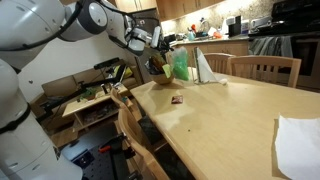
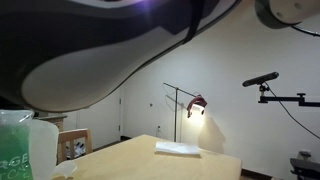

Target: Place the green plastic upright on the left side of the table

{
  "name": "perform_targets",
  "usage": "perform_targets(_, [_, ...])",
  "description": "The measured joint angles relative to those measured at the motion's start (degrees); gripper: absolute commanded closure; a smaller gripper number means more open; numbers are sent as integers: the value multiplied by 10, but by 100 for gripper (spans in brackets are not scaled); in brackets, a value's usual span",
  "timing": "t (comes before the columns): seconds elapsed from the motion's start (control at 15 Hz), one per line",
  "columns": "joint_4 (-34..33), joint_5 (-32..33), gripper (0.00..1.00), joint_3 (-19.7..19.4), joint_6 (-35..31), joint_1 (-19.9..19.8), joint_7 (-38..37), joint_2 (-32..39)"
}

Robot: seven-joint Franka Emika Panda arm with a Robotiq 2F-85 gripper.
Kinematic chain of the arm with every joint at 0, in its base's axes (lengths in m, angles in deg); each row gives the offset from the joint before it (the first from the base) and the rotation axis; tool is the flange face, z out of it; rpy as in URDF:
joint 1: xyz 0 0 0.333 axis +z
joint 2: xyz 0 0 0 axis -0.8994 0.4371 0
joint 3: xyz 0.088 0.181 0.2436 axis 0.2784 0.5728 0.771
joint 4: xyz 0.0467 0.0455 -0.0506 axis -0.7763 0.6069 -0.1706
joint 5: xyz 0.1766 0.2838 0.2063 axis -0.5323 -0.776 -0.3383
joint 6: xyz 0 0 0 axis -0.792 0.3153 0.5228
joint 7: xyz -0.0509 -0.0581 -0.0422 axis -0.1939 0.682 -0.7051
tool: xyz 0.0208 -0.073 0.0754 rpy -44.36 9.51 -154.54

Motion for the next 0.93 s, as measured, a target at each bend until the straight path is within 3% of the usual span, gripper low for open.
perform_targets(0.4, [0, 0, 100, 0, -19, -1, 2, 8])
perform_targets(0.47, [0, 0, 73, 0, -23, -2, 2, 9])
perform_targets(0.53, [0, -2, 72, 1, -26, -3, 3, 10])
perform_targets(0.93, [0, -22, 28, 20, -29, -17, 25, 14])
